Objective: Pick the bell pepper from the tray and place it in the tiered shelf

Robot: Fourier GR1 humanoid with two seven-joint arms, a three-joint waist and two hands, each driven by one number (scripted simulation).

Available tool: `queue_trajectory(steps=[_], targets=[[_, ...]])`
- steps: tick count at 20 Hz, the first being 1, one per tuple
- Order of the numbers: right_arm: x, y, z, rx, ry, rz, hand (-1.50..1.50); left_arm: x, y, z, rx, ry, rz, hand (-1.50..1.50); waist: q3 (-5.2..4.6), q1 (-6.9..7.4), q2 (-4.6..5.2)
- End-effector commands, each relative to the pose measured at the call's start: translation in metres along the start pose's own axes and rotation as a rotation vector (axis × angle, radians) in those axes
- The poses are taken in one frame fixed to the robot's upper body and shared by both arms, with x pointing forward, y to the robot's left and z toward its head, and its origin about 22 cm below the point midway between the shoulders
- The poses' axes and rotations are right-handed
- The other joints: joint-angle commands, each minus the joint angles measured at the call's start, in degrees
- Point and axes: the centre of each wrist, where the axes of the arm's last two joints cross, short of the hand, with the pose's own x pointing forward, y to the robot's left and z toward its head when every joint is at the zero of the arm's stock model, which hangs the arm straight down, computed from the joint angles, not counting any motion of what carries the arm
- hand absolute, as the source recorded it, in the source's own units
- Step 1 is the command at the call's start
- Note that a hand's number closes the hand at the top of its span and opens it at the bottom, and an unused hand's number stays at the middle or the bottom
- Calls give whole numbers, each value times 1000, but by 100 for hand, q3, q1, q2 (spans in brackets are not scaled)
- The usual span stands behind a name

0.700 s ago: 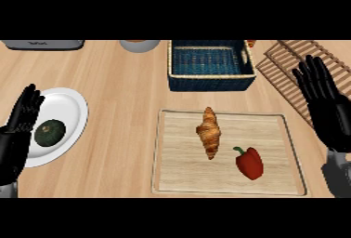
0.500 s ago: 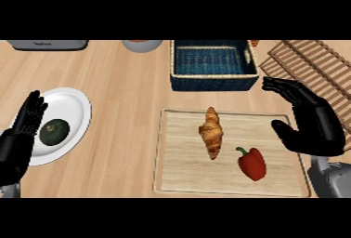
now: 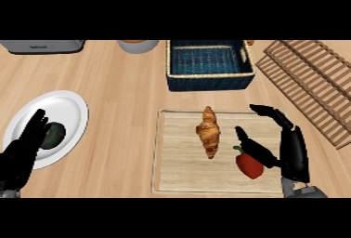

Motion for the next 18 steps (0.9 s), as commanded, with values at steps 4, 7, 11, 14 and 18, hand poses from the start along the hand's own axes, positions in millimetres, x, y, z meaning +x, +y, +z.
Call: queue_trajectory(steps=[4,7,11,14,18], targets=[[26,45,70,-51,56,187,-150,-21,-7,2,-3,56,27,0,7,35,-20],[17,35,67,-38,109,398,-150,-9,15,-3,-3,66,28,0,-23,-8,-36],[30,23,72,-8,225,593,-150,-13,16,8,-6,52,18,0,-25,50,-59],[50,23,69,119,297,726,-150,7,13,-9,-10,39,12,0,-20,39,-23],[58,30,82,329,426,938,-150,-1,3,-7,-34,51,25,0,-12,142,8]])
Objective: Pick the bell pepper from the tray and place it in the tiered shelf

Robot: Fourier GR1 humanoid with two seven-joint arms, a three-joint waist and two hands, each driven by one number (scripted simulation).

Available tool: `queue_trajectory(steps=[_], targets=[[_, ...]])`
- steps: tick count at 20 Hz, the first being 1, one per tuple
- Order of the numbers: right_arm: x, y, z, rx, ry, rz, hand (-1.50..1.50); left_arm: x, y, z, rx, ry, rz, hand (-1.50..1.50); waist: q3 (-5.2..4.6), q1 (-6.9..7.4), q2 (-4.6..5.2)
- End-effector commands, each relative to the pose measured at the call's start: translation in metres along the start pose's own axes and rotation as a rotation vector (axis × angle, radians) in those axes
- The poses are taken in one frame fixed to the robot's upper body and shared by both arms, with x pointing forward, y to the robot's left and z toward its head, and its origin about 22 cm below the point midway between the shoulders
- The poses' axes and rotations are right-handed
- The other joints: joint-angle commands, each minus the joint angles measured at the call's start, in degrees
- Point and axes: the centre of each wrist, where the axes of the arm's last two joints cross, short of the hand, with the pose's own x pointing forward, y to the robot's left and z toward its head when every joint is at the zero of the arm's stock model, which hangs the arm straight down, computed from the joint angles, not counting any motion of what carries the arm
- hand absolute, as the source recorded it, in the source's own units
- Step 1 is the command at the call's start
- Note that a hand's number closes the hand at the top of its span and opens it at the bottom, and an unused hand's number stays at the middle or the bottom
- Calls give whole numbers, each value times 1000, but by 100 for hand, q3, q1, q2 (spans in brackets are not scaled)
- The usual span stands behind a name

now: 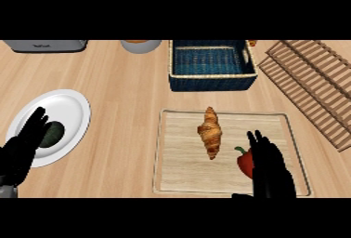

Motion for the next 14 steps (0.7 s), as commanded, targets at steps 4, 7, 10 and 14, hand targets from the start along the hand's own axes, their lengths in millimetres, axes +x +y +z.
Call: queue_trajectory(steps=[4,7,10,14], targets=[[40,-28,10,185,117,339,-150,0,-17,-8,-33,19,8,0,21,102,38],[52,-38,-10,201,145,424,-150,2,-16,-8,-33,11,19,0,32,148,40],[62,-48,-6,220,150,441,-150,13,-3,-13,-18,14,-14,0,38,121,31],[59,-45,-23,240,170,447,-150,6,-17,1,-27,15,16,0,43,136,27]])
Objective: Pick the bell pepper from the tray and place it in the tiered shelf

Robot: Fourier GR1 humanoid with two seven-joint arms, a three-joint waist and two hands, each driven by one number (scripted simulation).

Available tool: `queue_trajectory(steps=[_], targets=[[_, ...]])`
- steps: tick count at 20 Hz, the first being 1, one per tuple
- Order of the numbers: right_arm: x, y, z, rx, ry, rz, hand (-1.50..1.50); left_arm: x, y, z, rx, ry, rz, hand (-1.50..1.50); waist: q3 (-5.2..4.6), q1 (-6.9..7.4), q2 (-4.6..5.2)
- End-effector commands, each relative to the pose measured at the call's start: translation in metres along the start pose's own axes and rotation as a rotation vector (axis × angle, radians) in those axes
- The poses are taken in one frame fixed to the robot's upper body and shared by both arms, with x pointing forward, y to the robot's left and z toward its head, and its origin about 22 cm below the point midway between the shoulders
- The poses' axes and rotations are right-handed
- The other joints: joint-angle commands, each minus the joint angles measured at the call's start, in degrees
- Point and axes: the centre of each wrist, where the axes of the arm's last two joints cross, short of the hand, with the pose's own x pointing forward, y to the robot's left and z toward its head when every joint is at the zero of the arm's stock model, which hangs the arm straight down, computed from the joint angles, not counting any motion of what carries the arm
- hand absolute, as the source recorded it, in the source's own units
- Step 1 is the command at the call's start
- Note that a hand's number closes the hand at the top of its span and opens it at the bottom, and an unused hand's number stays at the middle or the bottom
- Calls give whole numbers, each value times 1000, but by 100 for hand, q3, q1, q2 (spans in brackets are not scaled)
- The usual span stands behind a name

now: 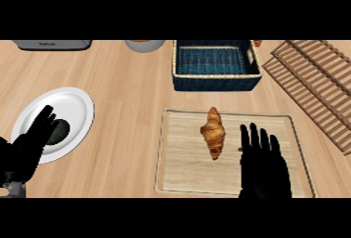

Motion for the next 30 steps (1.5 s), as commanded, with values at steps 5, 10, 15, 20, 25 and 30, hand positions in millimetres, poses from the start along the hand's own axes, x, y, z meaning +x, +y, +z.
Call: queue_trajectory(steps=[5,10,15,20,25,30], targets=[[9,-7,-13,65,139,98,-150,-11,6,8,1,14,-7,0,-2,-5,4],[-25,27,-27,66,134,101,-150,-23,-3,3,12,26,5,0,1,-41,7],[-14,35,-30,55,106,95,-150,13,3,4,10,6,2,0,3,-12,1],[-12,18,-58,59,111,102,-150,-6,1,-11,-17,3,-2,0,1,-16,8],[-38,47,-64,100,130,102,-150,-7,-8,3,1,22,-13,0,2,-14,5],[-32,55,-60,134,92,54,150,-23,-7,5,20,16,-8,0,1,-16,6]])
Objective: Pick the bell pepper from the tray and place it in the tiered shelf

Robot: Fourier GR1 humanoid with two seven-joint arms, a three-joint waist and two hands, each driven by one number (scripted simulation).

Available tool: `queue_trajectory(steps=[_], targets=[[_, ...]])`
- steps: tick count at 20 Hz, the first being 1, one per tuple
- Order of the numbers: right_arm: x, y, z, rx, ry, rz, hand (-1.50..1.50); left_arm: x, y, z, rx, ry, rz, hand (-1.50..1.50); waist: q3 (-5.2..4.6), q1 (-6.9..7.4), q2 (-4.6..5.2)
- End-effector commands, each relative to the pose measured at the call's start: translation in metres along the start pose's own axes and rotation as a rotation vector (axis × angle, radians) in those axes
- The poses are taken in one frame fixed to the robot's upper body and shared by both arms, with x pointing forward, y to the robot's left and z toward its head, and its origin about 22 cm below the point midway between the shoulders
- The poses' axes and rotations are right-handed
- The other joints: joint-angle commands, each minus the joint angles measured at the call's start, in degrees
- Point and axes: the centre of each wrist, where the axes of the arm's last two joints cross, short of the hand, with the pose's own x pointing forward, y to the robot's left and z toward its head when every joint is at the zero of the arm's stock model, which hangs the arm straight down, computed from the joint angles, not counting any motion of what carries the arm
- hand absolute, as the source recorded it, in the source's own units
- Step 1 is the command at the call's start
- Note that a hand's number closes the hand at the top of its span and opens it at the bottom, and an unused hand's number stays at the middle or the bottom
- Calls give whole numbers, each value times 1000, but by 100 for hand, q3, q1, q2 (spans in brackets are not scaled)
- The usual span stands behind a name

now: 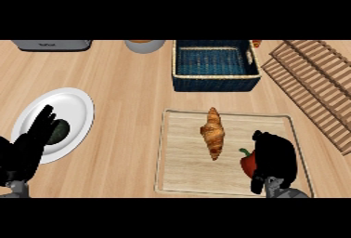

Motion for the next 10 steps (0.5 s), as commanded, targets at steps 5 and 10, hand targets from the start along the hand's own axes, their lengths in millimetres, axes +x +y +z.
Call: queue_trajectory(steps=[5,10], targets=[[4,10,-11,-20,-30,77,150,5,20,-12,-13,18,17,0,14,-5,52],[-5,11,-16,-117,-69,93,150,0,14,7,-16,43,1,0,16,18,47]])
